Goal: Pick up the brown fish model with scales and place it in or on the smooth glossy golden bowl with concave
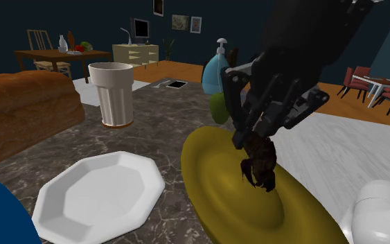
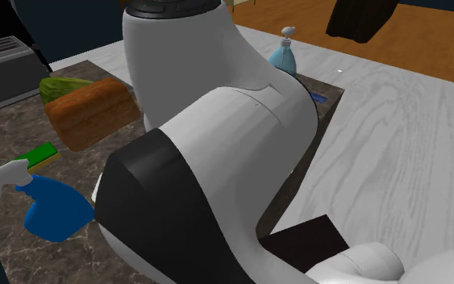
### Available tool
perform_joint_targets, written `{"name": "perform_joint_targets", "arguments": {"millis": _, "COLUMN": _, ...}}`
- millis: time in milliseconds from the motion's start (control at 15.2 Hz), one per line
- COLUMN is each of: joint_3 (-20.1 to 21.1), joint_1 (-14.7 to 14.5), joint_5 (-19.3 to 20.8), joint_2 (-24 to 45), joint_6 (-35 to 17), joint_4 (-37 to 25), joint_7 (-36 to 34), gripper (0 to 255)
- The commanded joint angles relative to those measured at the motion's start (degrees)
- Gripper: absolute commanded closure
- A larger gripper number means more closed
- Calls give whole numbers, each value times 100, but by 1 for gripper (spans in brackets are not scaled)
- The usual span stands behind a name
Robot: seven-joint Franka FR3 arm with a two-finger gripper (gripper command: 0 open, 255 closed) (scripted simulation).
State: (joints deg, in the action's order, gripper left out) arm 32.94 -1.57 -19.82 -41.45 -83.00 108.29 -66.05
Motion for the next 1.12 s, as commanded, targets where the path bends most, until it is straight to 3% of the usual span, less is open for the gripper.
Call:
{"name": "perform_joint_targets", "arguments": {"millis": 0, "joint_3": -2, "joint_1": -38, "joint_5": -38, "joint_2": -102, "joint_6": -125, "joint_4": 225, "joint_7": 30, "gripper": 255}}
{"name": "perform_joint_targets", "arguments": {"millis": 264, "joint_3": 28, "joint_1": -97, "joint_5": -110, "joint_2": -258, "joint_6": -374, "joint_4": 626, "joint_7": 72, "gripper": 255}}
{"name": "perform_joint_targets", "arguments": {"millis": 792, "joint_3": 28, "joint_1": -97, "joint_5": -111, "joint_2": -258, "joint_6": -374, "joint_4": 626, "joint_7": 73, "gripper": 255}}
{"name": "perform_joint_targets", "arguments": {"millis": 858, "joint_3": 28, "joint_1": -97, "joint_5": -111, "joint_2": -258, "joint_6": -374, "joint_4": 626, "joint_7": 73, "gripper": 0}}
{"name": "perform_joint_targets", "arguments": {"millis": 1056, "joint_3": 28, "joint_1": -97, "joint_5": -111, "joint_2": -258, "joint_6": -374, "joint_4": 626, "joint_7": 73, "gripper": 0}}
